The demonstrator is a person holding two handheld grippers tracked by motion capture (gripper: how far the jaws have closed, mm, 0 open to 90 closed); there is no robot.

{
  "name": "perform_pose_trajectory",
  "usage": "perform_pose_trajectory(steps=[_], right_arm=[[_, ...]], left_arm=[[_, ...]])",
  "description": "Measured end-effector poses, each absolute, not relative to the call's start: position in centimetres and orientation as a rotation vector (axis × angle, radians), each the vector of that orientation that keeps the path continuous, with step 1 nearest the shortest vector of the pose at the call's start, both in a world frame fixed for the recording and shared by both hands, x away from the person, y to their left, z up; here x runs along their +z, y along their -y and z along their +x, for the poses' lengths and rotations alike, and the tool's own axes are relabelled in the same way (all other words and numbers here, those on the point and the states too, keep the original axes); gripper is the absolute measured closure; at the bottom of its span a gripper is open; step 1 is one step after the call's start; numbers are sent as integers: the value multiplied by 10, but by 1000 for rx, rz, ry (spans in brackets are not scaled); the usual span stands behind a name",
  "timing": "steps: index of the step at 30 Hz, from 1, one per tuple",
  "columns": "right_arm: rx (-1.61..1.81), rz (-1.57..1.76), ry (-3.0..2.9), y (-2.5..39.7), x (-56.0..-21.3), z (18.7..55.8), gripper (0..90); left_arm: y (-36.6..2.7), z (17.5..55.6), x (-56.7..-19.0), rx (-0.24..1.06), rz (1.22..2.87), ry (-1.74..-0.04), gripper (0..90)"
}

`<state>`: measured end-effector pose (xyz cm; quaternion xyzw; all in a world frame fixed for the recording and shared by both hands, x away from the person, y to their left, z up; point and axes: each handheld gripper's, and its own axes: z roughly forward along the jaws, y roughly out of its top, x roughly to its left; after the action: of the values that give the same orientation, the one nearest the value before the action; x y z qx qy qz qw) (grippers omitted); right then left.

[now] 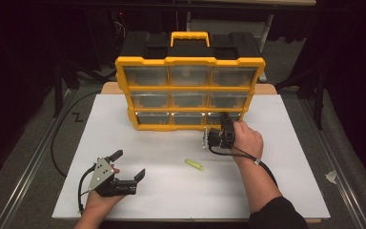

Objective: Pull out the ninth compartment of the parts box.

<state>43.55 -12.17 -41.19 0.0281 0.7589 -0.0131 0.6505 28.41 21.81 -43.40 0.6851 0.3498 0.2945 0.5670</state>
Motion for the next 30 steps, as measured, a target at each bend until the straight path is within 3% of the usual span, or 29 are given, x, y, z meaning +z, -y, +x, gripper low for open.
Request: perform_pose_trajectory(steps=[10, 14, 30], right_arm=[[-39, 54, -1704, 122, -409, 432, 766], [-47, 38, -1723, 122, -409, 431, 822], [-37, 26, -1728, 125, -409, 415, 819]], left_arm=[[-219, 283, -433, 692, 1604, -826, 2], [-219, 284, -434, 687, 1607, -826, 2], [-218, 283, -433, 686, 1604, -824, 3]])
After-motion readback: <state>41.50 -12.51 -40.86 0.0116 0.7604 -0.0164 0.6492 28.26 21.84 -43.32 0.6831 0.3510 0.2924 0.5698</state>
